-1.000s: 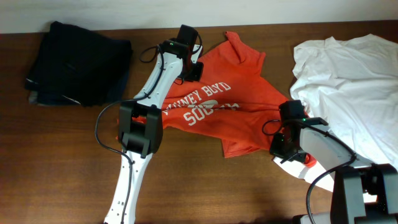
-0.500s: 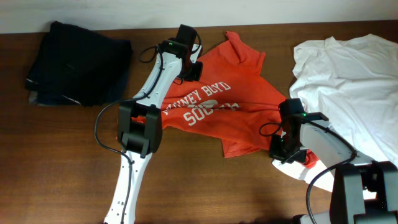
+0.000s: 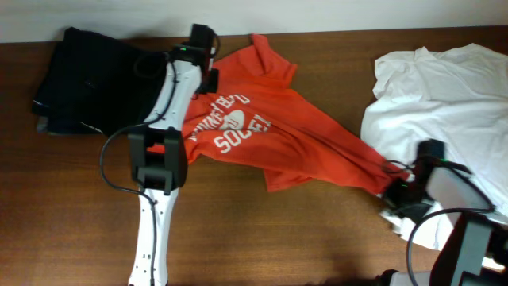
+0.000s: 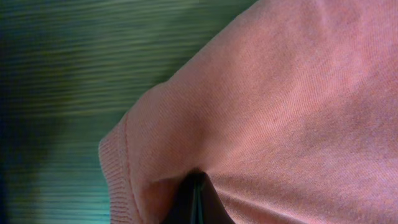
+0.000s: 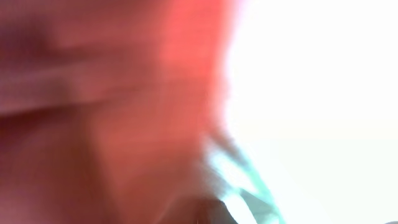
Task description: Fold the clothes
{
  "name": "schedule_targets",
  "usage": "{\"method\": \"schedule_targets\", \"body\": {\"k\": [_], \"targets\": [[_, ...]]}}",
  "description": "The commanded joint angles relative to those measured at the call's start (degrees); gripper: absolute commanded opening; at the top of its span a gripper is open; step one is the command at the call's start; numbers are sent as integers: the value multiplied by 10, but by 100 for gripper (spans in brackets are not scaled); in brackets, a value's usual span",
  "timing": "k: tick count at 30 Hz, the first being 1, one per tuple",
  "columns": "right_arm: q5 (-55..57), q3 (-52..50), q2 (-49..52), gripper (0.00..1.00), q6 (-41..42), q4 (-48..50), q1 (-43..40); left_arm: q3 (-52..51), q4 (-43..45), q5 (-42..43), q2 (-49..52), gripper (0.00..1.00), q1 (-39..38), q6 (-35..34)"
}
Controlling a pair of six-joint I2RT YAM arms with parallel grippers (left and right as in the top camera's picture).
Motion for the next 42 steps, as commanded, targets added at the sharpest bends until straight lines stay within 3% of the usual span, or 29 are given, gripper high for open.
{"method": "schedule_targets", "body": {"k": [1,3,6,7,9,11,12,14,17,18,22,26,30,32,34,37,39,42], "targets": [[76,14,23,4,24,-3,-158,-30,-18,-14,70,0,38,5],[-10,71,23,4,22,-5,-240,-30,-13,-6,70,1,35,5],[-72,215,23,12,-29,-50,-271,33,-16,44,63,0,32,5],[-74,309,23,16,-40,-105,-267,94,-24,59,47,2,32,4],[-117,399,23,17,-86,-156,-247,210,-43,97,-1,7,29,-22],[-171,429,24,4,-163,-168,-194,314,-112,117,-68,9,22,-68],[-177,422,33,4,-229,-151,-134,350,-176,117,-109,9,20,-85],[-166,414,88,4,-271,-96,-34,370,-287,117,-187,30,20,-85],[-160,414,229,4,-301,-7,53,370,-363,117,-217,95,20,-85],[-159,414,263,4,-312,5,66,366,-373,117,-216,99,20,-85],[-98,415,337,4,-314,40,76,362,-374,117,-216,99,20,-85],[118,415,337,4,-309,63,21,362,-374,117,-216,99,20,-85],[109,428,337,4,-277,92,-123,362,-374,117,-216,99,20,-85],[-7,479,337,11,-277,71,-150,362,-374,117,-216,99,20,-85],[-141,559,337,13,-303,20,-147,362,-374,117,-216,99,20,-85],[-180,673,337,8,-307,-85,-115,362,-374,117,-216,99,20,-85],[-134,658,342,4,-307,-144,-85,362,-374,117,-216,99,20,-85],[-126,614,365,4,-307,-142,-49,362,-374,117,-216,99,20,-85]]}}
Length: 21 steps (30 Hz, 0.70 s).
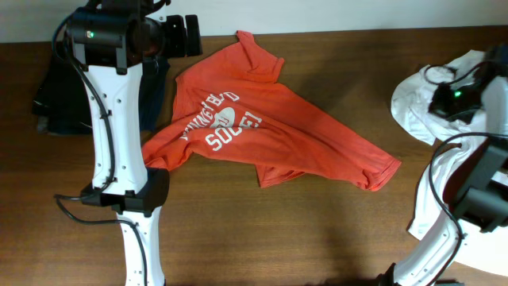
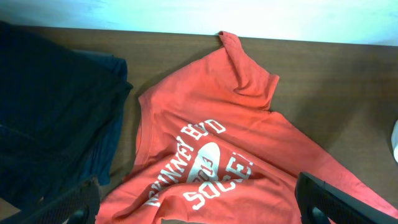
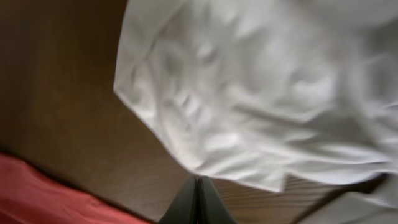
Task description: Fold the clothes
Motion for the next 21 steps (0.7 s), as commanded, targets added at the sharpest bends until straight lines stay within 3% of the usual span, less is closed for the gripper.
{"method": "schedule_targets", "body": {"k": [1,6,9,12,15,17,19,21], "targets": [[45,-36,41,4,-4,27,31,0,0,4,-3,99,1,-3],[95,-47,100,4,-2,104,39,0,0,4,-3,99,1,-3],[179,-47,157,4,39,229,39,0,0,4,-3,99,1,-3],[119,-17,162,4,74,287,44,0,0,4,-3,99,1,-3],[46,153,139,6,73,186,44,0,0,4,-3,99,1,-3],[42,294,127,30,73,51,45,0,0,4,-3,99,1,-3],[26,396,123,26,74,-78,48,0,0,4,-3,99,1,-3],[15,488,123,32,74,-257,70,0,0,4,-3,99,1,-3]]}}
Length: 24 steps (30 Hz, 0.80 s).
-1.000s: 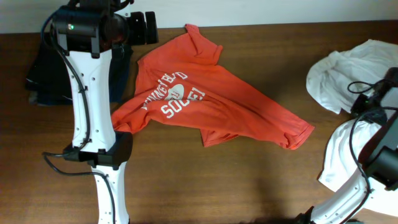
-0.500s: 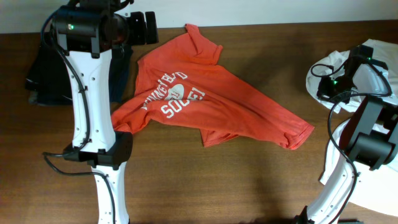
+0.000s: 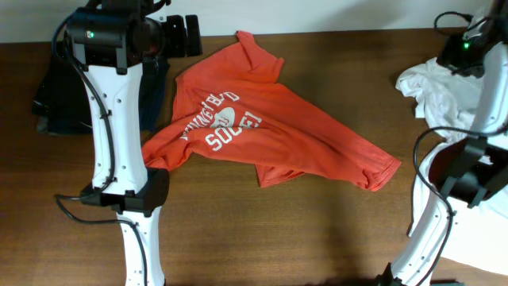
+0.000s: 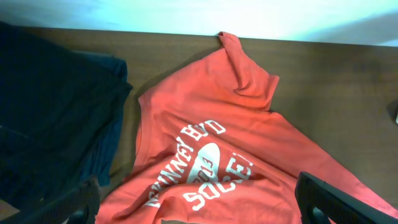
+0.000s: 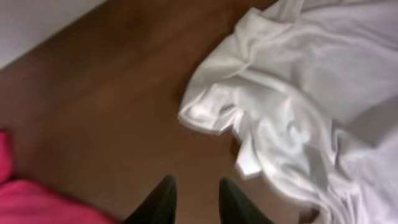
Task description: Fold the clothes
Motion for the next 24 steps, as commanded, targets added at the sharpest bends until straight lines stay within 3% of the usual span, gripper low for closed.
{"method": "schedule_targets", "body": {"k": [1,3,9,11,15,24], "targets": [[-19,57,-7,4,0,-146,39,0,-1,4,-3,99,1,-3],[-19,35,-4,4,0,-201,67,0,-1,4,-3,99,1,-3],[36,-251,-5,4,33,-190,198,0,-1,4,-3,99,1,-3],[59,-337,-5,4,60,-144,208,0,-1,4,-3,99,1,-3],[64,-406,-5,4,60,-36,208,0,-1,4,-3,99,1,-3],[203,-455,-4,4,60,269,208,0,-1,4,-3,99,1,-3]]}}
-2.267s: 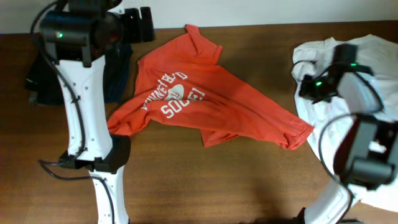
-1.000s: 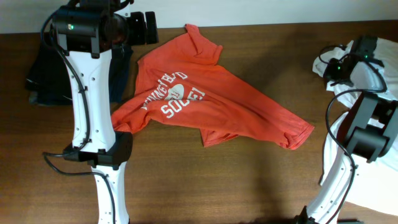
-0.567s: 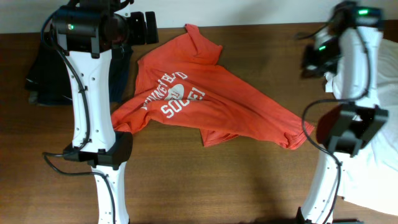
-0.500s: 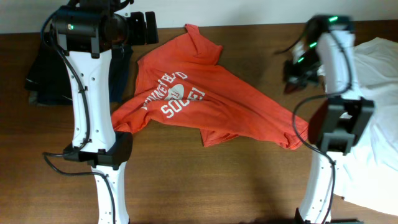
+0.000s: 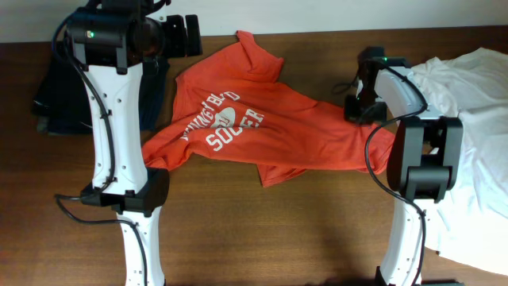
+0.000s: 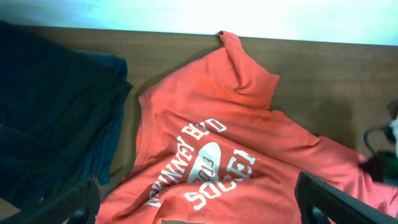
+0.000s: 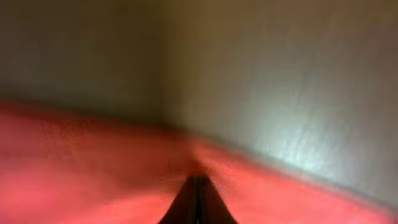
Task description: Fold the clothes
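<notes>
The orange T-shirt with white lettering lies crumpled across the middle of the table, also seen in the left wrist view. My right gripper is down at its right edge, fingers shut on a pinch of orange fabric. My left gripper hangs high over the back left, open, with its fingers wide apart and holding nothing. A white shirt lies spread at the right. Dark folded clothes sit at the back left.
The white shirt runs down to the table's front right corner. Bare brown tabletop lies in front of the orange shirt. The wall runs along the table's back edge. Both arm bases stand at the front.
My right gripper was open, high at the back right over the bunched white shirt. It is now low and shut on the orange shirt's right edge. The white shirt lies spread out. The left arm is unchanged.
Both grippers were first shut on the orange shirt, left near the collar, right at the lower right corner. Then the left was raised and open, and the right was shut on the white shirt, then open above it. Now the right pinches the orange shirt again.
</notes>
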{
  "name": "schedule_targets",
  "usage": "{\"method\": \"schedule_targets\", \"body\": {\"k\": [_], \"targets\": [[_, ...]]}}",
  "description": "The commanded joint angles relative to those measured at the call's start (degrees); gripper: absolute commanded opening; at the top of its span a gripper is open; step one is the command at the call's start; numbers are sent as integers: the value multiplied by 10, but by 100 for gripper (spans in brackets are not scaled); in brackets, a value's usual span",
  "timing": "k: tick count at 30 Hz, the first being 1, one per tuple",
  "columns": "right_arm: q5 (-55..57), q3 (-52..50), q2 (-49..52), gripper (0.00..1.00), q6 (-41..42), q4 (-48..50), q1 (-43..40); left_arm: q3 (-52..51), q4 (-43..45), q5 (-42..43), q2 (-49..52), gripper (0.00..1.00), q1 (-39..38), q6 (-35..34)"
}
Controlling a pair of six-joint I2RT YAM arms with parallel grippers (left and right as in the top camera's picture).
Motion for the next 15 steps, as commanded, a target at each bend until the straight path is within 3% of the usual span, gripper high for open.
{"method": "schedule_targets", "body": {"k": [1,5,7,11,14,15], "targets": [[53,-15,37,4,7,85,-3,0,0,4,-3,99,1,-3],[73,-14,51,8,7,210,-9,0,0,4,-3,99,1,-3],[57,39,51,8,0,201,-23,0,0,4,-3,99,1,-3],[41,291,50,17,-22,35,-53,0,0,4,-3,99,1,-3],[36,486,50,26,-21,-191,-64,0,0,4,-3,99,1,-3],[36,507,50,26,-21,-238,-64,0,0,4,-3,99,1,-3]]}}
